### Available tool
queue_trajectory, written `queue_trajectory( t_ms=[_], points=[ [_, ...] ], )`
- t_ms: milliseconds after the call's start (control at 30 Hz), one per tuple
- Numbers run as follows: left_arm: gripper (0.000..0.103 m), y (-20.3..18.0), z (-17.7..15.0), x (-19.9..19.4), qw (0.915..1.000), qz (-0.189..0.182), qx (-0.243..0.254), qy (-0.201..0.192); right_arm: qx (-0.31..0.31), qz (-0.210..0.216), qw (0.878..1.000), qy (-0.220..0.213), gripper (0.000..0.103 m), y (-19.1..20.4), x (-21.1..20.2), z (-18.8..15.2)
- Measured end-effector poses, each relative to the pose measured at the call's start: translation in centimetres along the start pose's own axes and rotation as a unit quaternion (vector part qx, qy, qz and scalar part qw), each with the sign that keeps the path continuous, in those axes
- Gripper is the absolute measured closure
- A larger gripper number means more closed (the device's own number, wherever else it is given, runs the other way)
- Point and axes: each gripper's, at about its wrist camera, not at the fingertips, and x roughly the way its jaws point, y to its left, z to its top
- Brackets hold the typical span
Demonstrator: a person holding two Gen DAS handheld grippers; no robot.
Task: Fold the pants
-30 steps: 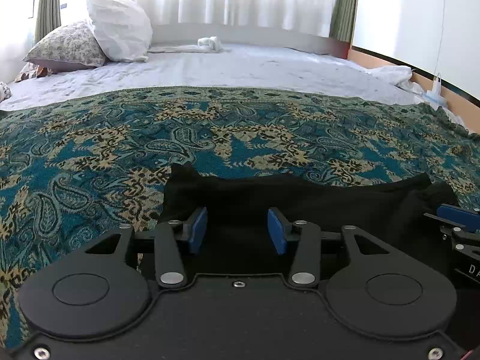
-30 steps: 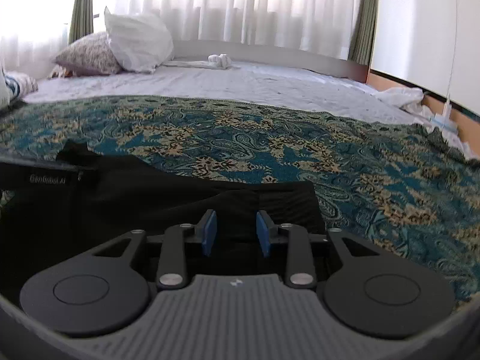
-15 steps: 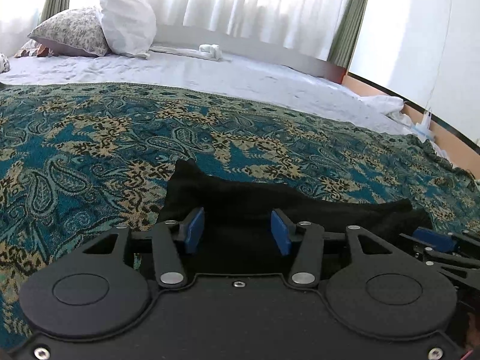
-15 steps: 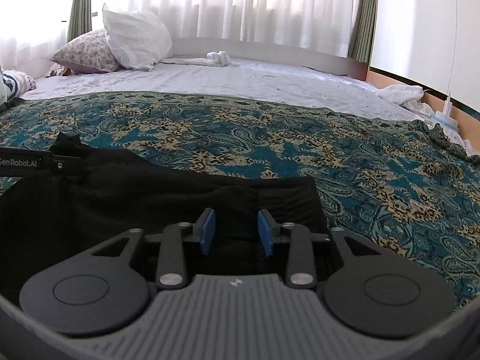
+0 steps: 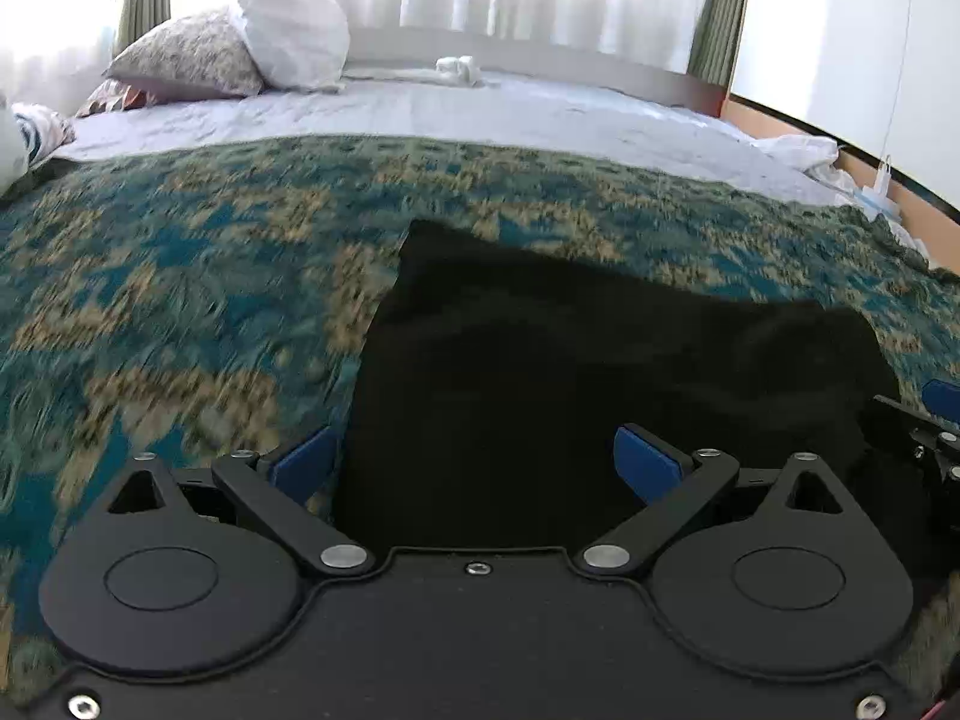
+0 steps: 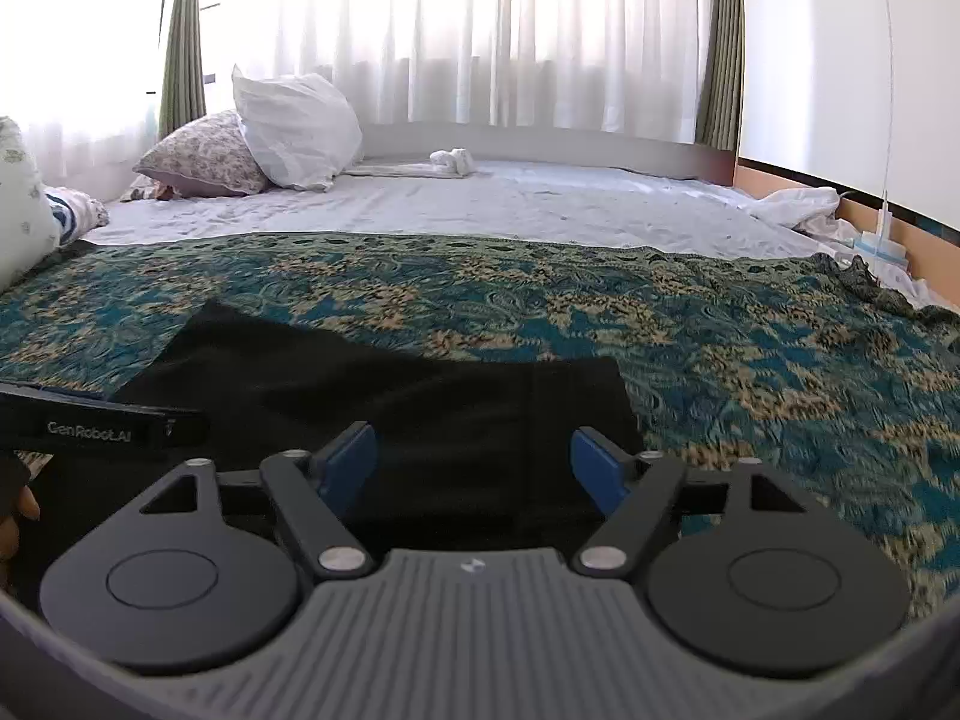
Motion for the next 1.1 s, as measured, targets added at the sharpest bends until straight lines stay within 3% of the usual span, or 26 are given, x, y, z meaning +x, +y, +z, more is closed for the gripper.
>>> queue_trajectory(
  t_ms=[300,933,1100],
  points=[
    [0.0,0.2,-3.6,-3.4,0.9994,0.033,0.01,-0.004,-0.003,-0.002,1.0,0.007,0.015,1.1,-2.7,-2.9],
    [0.0,-0.4,-8.0,-9.2,0.9992,0.033,-0.006,-0.023,-0.005,-0.001,1.0,0.027,0.009,2.1,-5.2,-6.6],
    [0.0,-1.7,-9.7,-10.1,0.9984,0.04,0.035,-0.021,-0.016,-0.001,0.999,0.029,0.007,2.3,-5.5,-7.4]
  ],
)
